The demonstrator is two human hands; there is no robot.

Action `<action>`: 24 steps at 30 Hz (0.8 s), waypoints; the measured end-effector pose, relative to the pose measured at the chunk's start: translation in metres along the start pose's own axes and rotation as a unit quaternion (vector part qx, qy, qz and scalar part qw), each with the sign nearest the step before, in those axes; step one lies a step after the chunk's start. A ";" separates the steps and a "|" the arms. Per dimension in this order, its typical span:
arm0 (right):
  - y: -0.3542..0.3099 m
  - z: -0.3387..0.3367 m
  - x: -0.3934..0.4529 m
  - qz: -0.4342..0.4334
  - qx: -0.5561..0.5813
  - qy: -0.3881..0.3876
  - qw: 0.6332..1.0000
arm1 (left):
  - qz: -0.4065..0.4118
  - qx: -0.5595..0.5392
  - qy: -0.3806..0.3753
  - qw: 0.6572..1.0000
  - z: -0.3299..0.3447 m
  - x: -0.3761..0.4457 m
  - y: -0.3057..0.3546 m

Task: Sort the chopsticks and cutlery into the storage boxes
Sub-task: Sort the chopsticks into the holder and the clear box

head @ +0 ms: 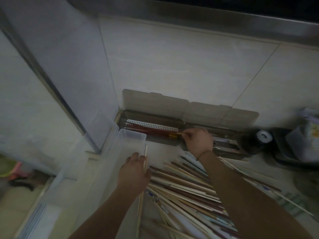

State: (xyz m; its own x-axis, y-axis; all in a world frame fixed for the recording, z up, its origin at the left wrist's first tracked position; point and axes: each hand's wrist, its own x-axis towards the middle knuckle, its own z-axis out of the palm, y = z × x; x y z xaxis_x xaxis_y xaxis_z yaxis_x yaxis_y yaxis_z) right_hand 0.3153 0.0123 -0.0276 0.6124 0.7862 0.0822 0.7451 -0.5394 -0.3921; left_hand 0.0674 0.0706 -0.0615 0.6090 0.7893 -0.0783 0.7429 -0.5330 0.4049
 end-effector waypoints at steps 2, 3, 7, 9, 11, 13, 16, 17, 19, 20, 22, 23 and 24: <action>-0.009 0.008 0.006 -0.013 0.000 -0.026 1.000 | 0.002 0.003 -0.002 1.000 0.001 0.000 0.000; -0.012 0.008 0.005 -0.018 0.012 -0.015 1.000 | 0.001 0.001 -0.003 1.000 0.002 0.000 0.000; 0.009 -0.003 -0.013 -0.046 0.055 0.102 0.992 | 0.002 0.000 -0.005 1.000 0.003 0.001 -0.001; 0.036 -0.013 -0.033 -0.052 0.036 0.112 0.992 | 0.002 -0.006 -0.007 1.000 0.004 0.001 -0.002; 0.064 -0.021 -0.061 -0.067 0.002 0.101 0.993 | 0.001 -0.008 -0.011 1.000 0.005 0.002 -0.002; 0.088 -0.025 -0.093 -0.084 -0.035 0.057 0.994 | 0.001 -0.006 -0.013 1.000 0.004 0.002 -0.002; 0.119 -0.027 -0.132 -0.060 -0.063 -0.013 0.996 | 0.005 -0.011 -0.007 1.000 0.004 0.002 -0.001; 0.128 -0.026 -0.142 -0.044 -0.064 -0.030 0.997 | 0.005 -0.013 -0.006 1.000 0.004 0.002 0.000; 0.138 -0.026 -0.160 -0.014 -0.065 -0.058 0.996 | 0.004 -0.016 -0.004 1.000 0.005 0.001 0.000; 0.140 -0.026 -0.168 -0.007 -0.067 -0.057 0.996 | 0.004 -0.017 -0.002 1.000 0.005 0.001 0.000; 0.146 -0.026 -0.182 0.009 -0.068 -0.036 0.997 | 0.003 -0.018 -0.001 1.000 0.004 0.001 0.000; 0.151 -0.027 -0.189 0.025 -0.065 -0.023 0.997 | 0.003 -0.017 -0.001 1.000 0.004 0.001 0.000; 0.156 -0.028 -0.194 0.040 -0.066 -0.013 0.997 | 0.002 -0.017 -0.001 1.000 0.003 0.002 0.000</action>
State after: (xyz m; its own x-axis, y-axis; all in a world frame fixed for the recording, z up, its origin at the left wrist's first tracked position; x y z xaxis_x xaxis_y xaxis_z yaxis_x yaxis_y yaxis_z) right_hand 0.3199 -0.2327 -0.0789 0.6651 0.7460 0.0322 0.7241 -0.6339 -0.2718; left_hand 0.0692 0.0710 -0.0649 0.6130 0.7862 -0.0781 0.7302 -0.5260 0.4360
